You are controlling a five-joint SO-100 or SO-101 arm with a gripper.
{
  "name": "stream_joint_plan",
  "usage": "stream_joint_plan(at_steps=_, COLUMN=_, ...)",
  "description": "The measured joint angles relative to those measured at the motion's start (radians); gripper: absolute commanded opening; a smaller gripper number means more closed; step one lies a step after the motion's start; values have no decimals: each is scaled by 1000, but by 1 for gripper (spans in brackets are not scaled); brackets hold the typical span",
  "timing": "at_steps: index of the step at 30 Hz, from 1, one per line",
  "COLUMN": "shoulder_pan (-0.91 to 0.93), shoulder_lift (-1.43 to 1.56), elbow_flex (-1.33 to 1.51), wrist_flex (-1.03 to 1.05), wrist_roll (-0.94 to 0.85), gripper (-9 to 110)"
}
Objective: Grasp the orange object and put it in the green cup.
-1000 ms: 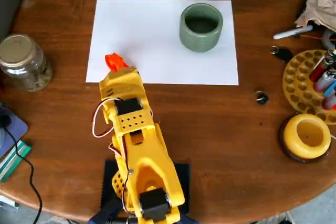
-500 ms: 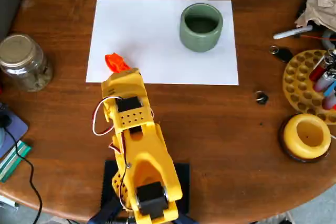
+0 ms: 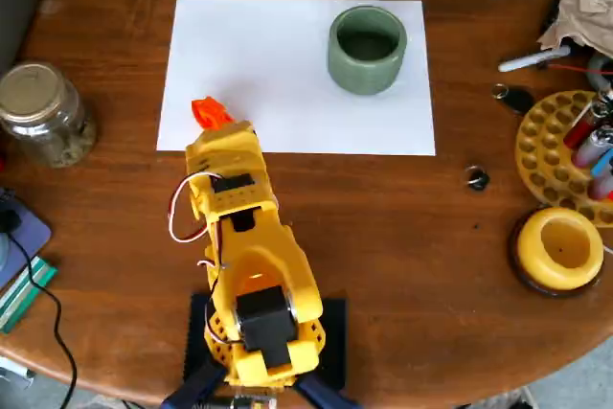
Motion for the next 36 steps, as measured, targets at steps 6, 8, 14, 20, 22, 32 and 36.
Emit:
stream_joint_plan(at_steps=6, shoulder_pan=-14, shoulder_lift=0, elbow_flex=0, wrist_flex=-12, wrist_roll=2, gripper=27)
stream_joint_plan(at_steps=8, shoulder_pan=-14, shoulder_lift=-11, elbow_flex=0, wrist_flex=-26, wrist_roll=2, gripper=27)
stream_joint_plan(at_steps=14, shoulder_pan=-44, shoulder_lift=-179, elbow_flex=-49, wrist_flex=-133, wrist_roll=15, gripper=27)
stream_joint_plan(at_steps=20, shoulder_pan=-71, shoulder_lift=-356, elbow_flex=-115, wrist_flex=-249, wrist_roll=43, gripper=27)
stream_joint_plan(at_steps=22, shoulder_pan=-71, shoulder_lift=-377, elbow_flex=-132, wrist_flex=-253, wrist_roll=48, gripper=27)
stream_joint_plan(at_steps=32, shoulder_pan=-71, shoulder_lift=-448, elbow_flex=-192, wrist_flex=-255, wrist_roll=63, gripper=23)
stream_joint_plan(at_steps=36, shoulder_pan=-74, shoulder_lift=-465, elbow_flex=-192, wrist_flex=-255, wrist_roll=63, gripper=0)
